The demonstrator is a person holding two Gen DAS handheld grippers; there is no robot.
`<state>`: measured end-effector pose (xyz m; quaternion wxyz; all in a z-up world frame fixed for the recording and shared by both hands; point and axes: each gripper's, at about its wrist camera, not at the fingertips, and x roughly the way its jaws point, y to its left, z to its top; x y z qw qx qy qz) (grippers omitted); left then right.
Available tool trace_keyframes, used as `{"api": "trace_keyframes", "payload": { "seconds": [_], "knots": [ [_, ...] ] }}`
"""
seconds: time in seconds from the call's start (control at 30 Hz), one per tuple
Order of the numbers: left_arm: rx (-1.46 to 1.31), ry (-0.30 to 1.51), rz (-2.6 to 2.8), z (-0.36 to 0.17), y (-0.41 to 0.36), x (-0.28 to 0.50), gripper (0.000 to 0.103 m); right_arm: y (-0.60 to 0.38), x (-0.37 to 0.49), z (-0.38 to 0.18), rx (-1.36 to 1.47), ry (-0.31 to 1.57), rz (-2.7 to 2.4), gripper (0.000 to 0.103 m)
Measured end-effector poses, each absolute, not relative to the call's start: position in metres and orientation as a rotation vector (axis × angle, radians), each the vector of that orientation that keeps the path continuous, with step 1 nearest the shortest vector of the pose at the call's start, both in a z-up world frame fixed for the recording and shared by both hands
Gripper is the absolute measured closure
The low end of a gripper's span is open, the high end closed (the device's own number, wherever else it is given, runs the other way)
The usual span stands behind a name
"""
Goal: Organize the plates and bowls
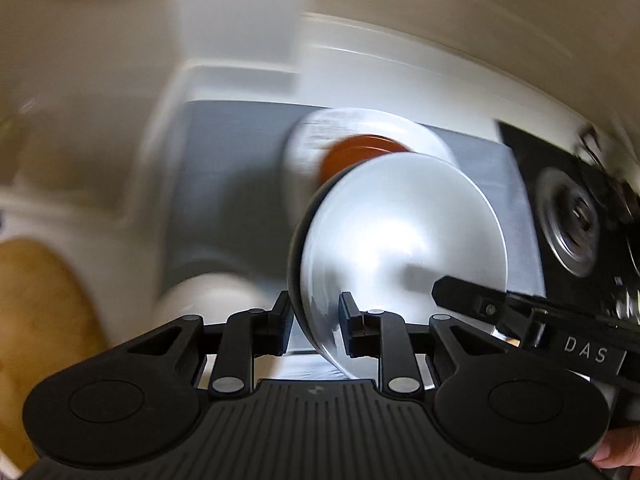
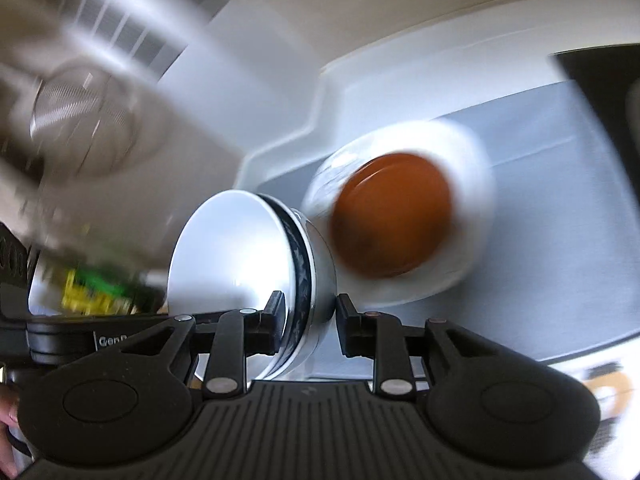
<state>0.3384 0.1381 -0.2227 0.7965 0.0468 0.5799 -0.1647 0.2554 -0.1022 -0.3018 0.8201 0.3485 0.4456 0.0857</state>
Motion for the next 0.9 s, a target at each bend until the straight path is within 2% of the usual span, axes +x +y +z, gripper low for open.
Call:
{"api": "trace_keyframes", "payload": {
  "seconds": [0.2, 0.37, 0.9],
  "knots": [
    [0.028, 1.227, -0.259, -0.214, 0.208, 0.335, 0.077, -0.035, 0.274, -0.293, 0.640, 1.026, 0.303, 0.074],
    [-0.041, 1.323, -0.229, -0.243, 0.242, 0.340, 0.077, -0.004, 0.284, -0.306, 0.569, 1.083, 0.312, 0.074],
    [-0.116, 1.472, -0.235, -0.300, 0.263, 0.346, 0.076, 0.043, 0.286, -0.334, 0.201, 1.153, 0.329, 0.075]
  ]
}}
